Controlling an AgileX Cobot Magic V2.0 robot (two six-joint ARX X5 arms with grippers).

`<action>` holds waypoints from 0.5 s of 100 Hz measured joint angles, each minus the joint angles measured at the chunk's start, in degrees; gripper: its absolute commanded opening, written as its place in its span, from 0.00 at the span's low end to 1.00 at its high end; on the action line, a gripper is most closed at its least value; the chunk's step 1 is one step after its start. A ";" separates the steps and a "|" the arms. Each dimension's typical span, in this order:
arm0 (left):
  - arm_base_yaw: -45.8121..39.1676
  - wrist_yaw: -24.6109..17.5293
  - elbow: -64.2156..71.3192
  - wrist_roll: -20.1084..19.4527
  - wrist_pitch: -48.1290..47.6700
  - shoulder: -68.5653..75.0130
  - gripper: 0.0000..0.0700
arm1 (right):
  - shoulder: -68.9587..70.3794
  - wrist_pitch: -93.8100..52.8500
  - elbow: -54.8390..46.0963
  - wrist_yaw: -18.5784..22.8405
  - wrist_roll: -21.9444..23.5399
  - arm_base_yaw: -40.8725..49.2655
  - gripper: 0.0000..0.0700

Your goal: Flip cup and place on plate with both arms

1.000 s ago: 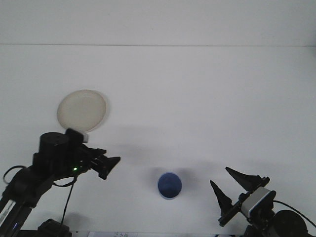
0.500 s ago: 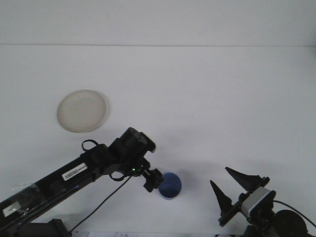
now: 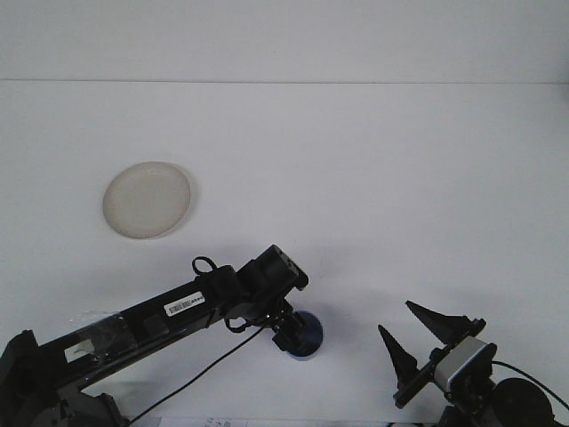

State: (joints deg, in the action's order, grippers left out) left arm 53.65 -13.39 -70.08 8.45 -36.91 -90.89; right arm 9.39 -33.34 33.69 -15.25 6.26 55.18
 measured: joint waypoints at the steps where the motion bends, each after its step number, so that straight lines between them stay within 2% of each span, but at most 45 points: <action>1: 0.07 0.00 0.00 0.00 0.02 0.02 0.00 | 0.00 0.00 0.00 0.00 0.00 0.00 0.61; 31: 0.46 0.52 -3.34 -0.48 -4.44 0.07 0.02 | 0.00 0.00 0.00 0.00 0.00 0.00 0.61; 50: -1.77 6.82 -10.03 -4.04 -11.67 2.49 0.01 | 0.00 0.00 0.00 0.00 0.00 0.00 0.61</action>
State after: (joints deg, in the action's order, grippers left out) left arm 51.88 -6.57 -80.12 4.40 -48.58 -88.40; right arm 9.39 -33.34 33.69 -15.25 6.26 55.18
